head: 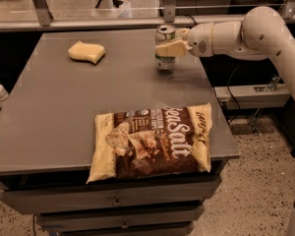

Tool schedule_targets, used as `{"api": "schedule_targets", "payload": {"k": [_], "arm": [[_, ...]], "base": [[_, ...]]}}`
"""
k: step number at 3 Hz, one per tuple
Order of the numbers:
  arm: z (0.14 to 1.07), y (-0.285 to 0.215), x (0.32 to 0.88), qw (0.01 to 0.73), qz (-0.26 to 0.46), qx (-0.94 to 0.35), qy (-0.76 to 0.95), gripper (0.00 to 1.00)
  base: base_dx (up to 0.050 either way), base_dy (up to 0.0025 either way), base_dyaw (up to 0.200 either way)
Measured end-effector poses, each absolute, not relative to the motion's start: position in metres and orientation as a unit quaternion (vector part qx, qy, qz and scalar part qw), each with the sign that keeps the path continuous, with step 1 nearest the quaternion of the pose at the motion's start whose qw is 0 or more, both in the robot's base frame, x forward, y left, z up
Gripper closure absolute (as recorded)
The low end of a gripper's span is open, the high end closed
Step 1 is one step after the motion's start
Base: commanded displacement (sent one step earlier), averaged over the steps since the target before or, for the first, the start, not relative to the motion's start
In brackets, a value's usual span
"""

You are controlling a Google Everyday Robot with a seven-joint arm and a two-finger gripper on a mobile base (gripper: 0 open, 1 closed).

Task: Pick 7up can

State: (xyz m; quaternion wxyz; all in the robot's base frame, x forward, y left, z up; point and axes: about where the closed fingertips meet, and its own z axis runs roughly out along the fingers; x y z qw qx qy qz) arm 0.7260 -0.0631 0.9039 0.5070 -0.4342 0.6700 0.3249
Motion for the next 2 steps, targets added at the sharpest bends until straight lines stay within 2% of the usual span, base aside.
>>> {"api": "schedule_targets", "payload": {"k": [2], "arm": [[0.963, -0.053, 0.686, 0.505, 0.388, -0.457, 0.621, 1.0]], "base": [[0.0, 0.0, 0.0]]}}
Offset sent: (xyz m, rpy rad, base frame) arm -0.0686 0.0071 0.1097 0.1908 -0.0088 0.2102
